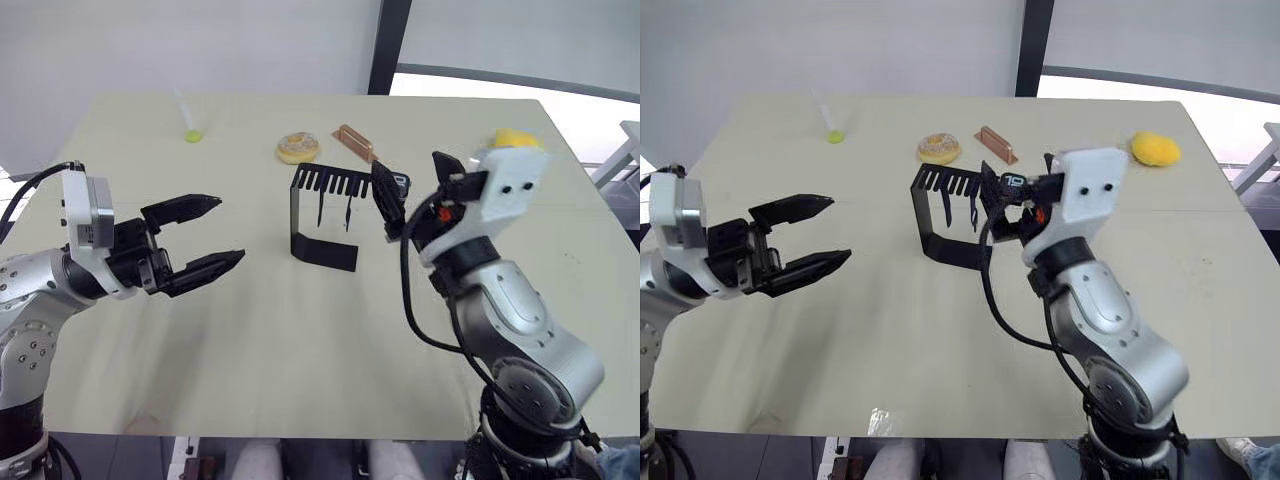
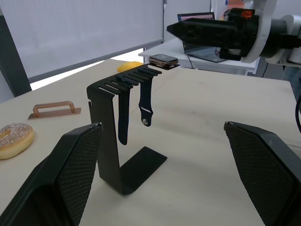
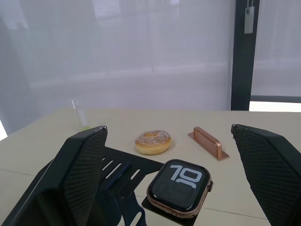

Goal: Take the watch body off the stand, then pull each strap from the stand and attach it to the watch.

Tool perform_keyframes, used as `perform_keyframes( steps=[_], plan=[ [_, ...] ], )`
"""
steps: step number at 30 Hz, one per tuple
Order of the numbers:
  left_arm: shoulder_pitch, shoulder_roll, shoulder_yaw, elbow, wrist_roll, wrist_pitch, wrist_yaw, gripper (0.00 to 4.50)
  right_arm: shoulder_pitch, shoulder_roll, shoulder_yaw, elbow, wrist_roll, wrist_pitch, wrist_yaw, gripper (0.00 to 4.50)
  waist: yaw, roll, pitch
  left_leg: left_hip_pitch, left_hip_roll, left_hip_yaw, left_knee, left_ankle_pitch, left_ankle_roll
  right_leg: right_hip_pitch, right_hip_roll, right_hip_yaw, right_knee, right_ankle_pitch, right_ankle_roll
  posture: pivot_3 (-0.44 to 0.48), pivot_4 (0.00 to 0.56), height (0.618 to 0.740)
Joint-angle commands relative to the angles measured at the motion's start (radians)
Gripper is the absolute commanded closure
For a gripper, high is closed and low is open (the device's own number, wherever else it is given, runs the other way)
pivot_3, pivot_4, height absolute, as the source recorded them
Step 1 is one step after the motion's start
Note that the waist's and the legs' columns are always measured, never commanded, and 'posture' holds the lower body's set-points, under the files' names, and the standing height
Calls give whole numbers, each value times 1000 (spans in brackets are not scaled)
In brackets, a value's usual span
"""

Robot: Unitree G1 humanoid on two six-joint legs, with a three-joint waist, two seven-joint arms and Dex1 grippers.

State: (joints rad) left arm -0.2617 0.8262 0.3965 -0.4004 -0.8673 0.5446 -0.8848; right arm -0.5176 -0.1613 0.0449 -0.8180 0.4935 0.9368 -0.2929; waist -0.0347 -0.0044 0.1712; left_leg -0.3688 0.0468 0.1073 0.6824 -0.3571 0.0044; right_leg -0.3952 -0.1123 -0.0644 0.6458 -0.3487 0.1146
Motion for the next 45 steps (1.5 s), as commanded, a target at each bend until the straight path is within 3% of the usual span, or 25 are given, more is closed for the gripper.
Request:
perform_keyframes(
  steps=[1,18,35,38,42,45],
  plan=[
    [-21,2,1,-21,-16,1,6,51,-45,29,57,28,-76,11,-26,0,-2,0,0,0,0,0,0,0,0,0,0,-1,0,0,0,0,150,740],
    [-4,16,17,-47,-15,18,11,51,-38,161,20,29,-217,81,-29,0,-3,0,0,-1,0,0,0,0,0,0,0,-2,0,0,0,0,150,740],
    [-14,22,14,-51,-13,24,30,51,-20,215,8,39,-241,92,8,0,-21,0,0,-1,0,-1,-1,0,0,0,0,0,0,0,0,0,150,740],
    [-15,22,14,-51,-11,24,33,0,-22,217,8,42,-241,87,17,914,-21,0,0,-1,0,-1,-1,0,0,0,0,0,0,0,0,0,150,740],
    [-16,20,12,-47,-7,21,36,0,-30,216,12,47,-242,74,35,2757,-20,0,0,-1,0,-1,-1,0,0,0,0,0,-1,0,0,0,150,740],
    [-15,19,12,-46,-5,18,38,0,-35,213,16,48,-242,64,49,2869,-21,0,0,-1,0,-1,-1,0,0,0,0,0,-1,0,0,0,150,740]
  ],
)
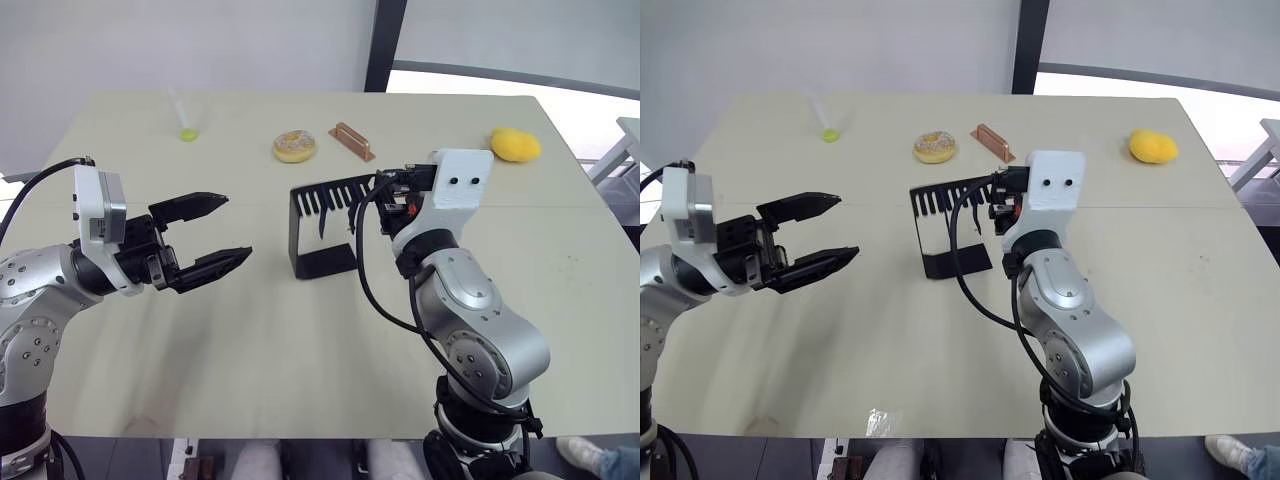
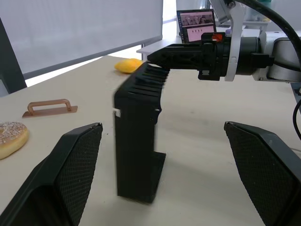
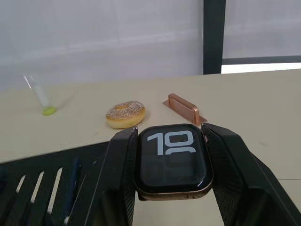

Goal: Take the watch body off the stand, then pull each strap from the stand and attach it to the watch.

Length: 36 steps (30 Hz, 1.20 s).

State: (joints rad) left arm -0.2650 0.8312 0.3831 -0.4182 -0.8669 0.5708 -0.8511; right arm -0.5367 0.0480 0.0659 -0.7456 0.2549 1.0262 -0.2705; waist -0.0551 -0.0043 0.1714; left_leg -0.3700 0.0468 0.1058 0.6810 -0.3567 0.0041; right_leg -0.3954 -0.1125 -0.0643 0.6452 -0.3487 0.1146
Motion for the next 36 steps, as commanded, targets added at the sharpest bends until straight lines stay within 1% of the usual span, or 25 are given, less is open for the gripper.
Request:
perform_keyframes(
  steps=[1,10,16,18,21,24,27,30,33,36],
  plan=[
    [-12,14,26,-28,-5,-9,5,0,-16,4,-5,-23,-4,-27,30,2869,0,0,0,0,0,0,0,0,0,0,0,0,0,0,0,0,150,740],
    [12,11,29,-40,4,-17,6,0,-24,-4,-14,-22,-9,-75,68,2869,-1,0,0,0,0,0,0,0,0,0,0,0,0,0,0,0,150,740],
    [49,18,15,-36,38,-46,-35,0,-31,-19,-44,-31,-4,-178,110,2869,-1,0,0,0,0,0,-1,0,0,0,0,0,-1,0,0,0,150,740],
    [54,23,8,-33,41,-50,-61,0,-35,-38,-56,-41,-3,-206,129,2869,-1,0,0,0,0,0,-1,0,0,0,0,0,-1,0,0,0,150,740],
    [49,29,-14,-30,43,-56,-105,0,-10,-123,-117,-91,-1,-211,174,2869,2,0,0,0,0,0,-1,0,0,0,0,0,-1,0,0,0,150,740],
    [42,27,-52,-17,60,-72,-149,0,77,-208,-200,-130,7,-204,217,2869,9,0,0,0,-1,-1,-1,0,0,1,0,0,-2,0,0,0,150,740],
    [34,18,-92,-3,79,-91,-183,0,213,-276,-265,-163,17,-245,281,2869,12,0,0,-1,0,0,-1,0,0,1,0,0,-3,0,0,0,150,740],
    [18,2,-131,13,96,-108,-205,0,329,-286,-306,-150,24,-307,314,2869,15,0,0,0,0,1,-1,0,0,1,1,0,-3,0,0,0,150,740],
    [3,-20,-177,14,118,-130,-218,0,492,-270,-297,-76,38,-413,391,2869,19,0,0,1,1,2,-1,0,0,1,2,0,-3,0,0,0,150,740],
    [2,-41,-220,10,152,-159,-226,0,611,-283,-263,58,17,-560,479,2869,23,0,0,1,0,2,-2,0,0,1,2,0,-3,0,0,0,150,740]
  ],
)
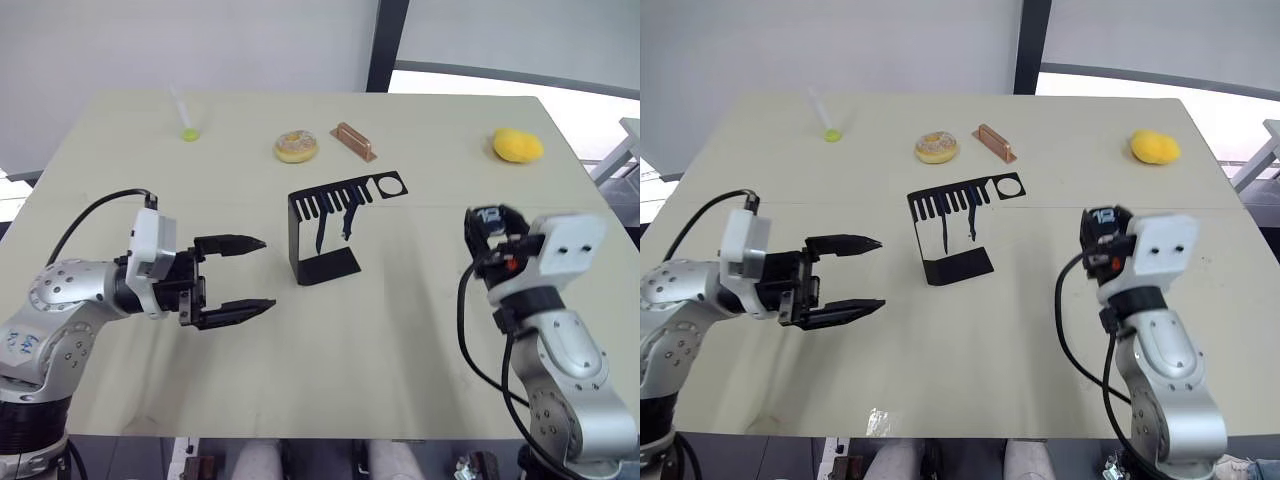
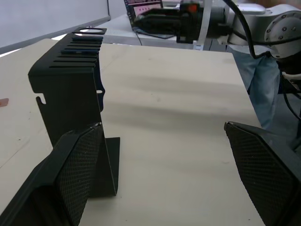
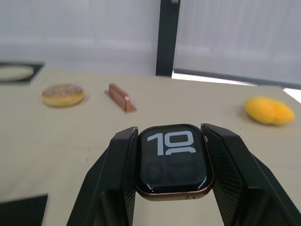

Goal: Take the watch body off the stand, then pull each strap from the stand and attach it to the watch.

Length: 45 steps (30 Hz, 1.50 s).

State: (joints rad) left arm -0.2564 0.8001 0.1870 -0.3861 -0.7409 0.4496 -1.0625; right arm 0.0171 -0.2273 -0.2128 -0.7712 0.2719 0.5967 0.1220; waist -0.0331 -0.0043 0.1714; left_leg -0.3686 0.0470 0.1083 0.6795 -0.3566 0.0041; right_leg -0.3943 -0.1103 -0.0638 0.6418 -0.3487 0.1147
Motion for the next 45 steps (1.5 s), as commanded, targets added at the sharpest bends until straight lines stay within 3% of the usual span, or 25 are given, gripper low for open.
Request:
perform_keyframes(
  steps=[1,10,22,28,34,37,41,45],
  plan=[
    [-2,-13,-36,-25,38,-48,-21,0,78,-9,19,127,-9,-182,105,2869,2,0,0,0,0,1,0,0,0,0,0,0,0,0,0,0,150,740],
    [48,-39,-75,-18,104,-118,-37,0,83,-25,29,461,-5,-360,215,2869,4,0,0,1,1,2,1,0,1,0,0,1,1,0,0,0,150,740],
    [71,-36,-48,-23,102,-115,-8,0,29,-52,28,579,35,-364,259,2869,3,-1,-1,1,1,0,2,0,1,1,-1,6,1,0,0,0,150,740],
    [82,-27,-29,-17,101,-117,-10,0,33,-127,-12,544,66,-384,315,47,6,-1,0,1,0,0,2,0,1,2,-1,6,1,0,0,0,150,740],
    [144,-1,39,-8,100,-117,-18,0,71,-304,-52,352,176,-339,485,17,6,0,0,1,0,0,2,0,1,1,-2,5,1,0,0,0,150,740],
    [221,12,114,14,121,-140,-10,0,128,-413,-145,273,246,-333,582,17,6,0,0,1,1,0,2,0,1,1,-2,5,1,0,0,0,150,740],
    [342,-9,234,87,190,-236,22,0,244,-505,-290,385,248,-476,784,17,9,-2,0,1,1,-1,2,0,2,3,-2,4,-1,0,0,0,150,740],
    [441,-83,358,191,281,-373,125,0,284,-582,-416,725,196,-595,883,17,21,-3,0,4,-1,2,2,-1,4,5,-2,0,-7,1,1,0,150,740]
  ],
)
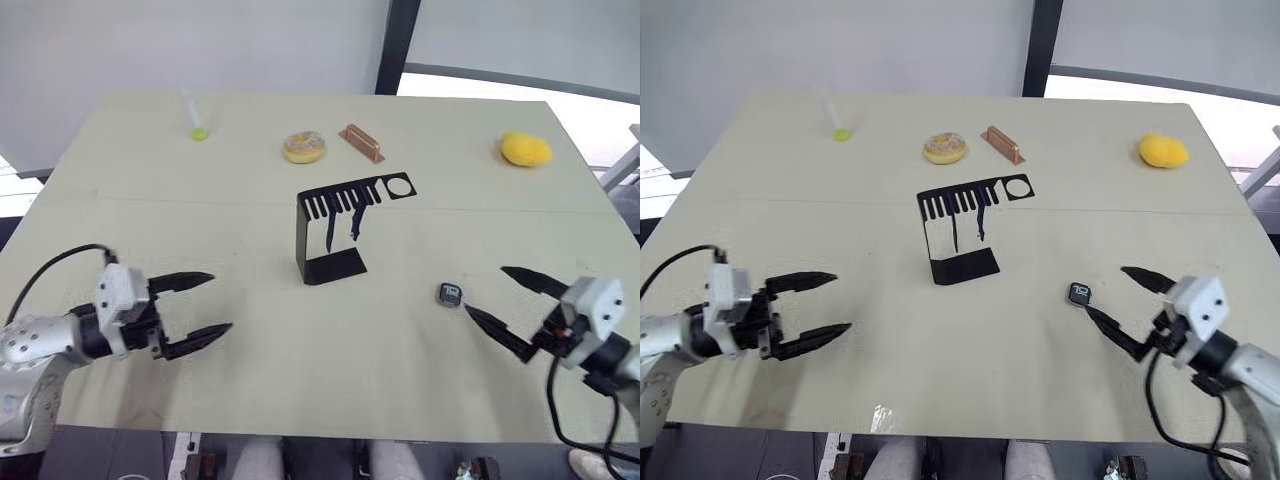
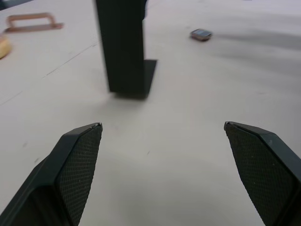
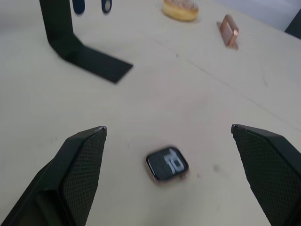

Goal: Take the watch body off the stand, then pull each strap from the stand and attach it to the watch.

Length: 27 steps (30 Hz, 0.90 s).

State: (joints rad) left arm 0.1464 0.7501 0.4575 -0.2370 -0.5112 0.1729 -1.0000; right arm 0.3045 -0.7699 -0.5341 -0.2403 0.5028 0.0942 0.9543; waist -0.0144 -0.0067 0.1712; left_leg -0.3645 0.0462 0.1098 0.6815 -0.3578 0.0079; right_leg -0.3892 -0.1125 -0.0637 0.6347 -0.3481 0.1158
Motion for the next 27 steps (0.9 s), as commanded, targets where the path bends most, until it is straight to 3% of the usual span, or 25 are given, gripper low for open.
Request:
perform_keyframes(
  steps=[1,6,11,19,22,27],
  plan=[
    [61,-51,110,62,72,-134,82,0,-26,-52,-117,285,-46,-134,52,17,4,-1,1,1,0,1,0,0,1,1,0,0,-1,0,0,0,150,740],
    [182,-125,164,52,80,-204,115,0,-131,-126,-136,643,-140,-388,63,17,-4,0,1,14,2,5,-3,-4,3,13,-1,0,-7,0,0,0,150,740],
    [203,-150,148,-49,82,-181,191,0,-226,-131,-99,757,-133,-400,62,17,-9,0,1,14,3,5,-2,-4,2,13,-4,4,-7,0,1,0,150,740],
    [147,-241,-94,-404,92,28,411,0,-332,-18,35,536,-22,-272,124,17,-12,2,0,13,4,5,-2,-5,1,13,-4,9,-7,1,1,0,150,740],
    [127,-355,-271,-491,170,82,547,0,-346,17,120,389,41,-222,204,17,-11,3,0,13,3,5,-2,-5,1,13,-2,10,-6,1,2,0,150,740],
    [49,-485,-510,-466,352,109,696,0,-389,47,213,271,58,-190,235,17,-2,3,0,13,2,5,0,-5,1,14,0,10,-6,1,3,0,150,740]
  ],
)
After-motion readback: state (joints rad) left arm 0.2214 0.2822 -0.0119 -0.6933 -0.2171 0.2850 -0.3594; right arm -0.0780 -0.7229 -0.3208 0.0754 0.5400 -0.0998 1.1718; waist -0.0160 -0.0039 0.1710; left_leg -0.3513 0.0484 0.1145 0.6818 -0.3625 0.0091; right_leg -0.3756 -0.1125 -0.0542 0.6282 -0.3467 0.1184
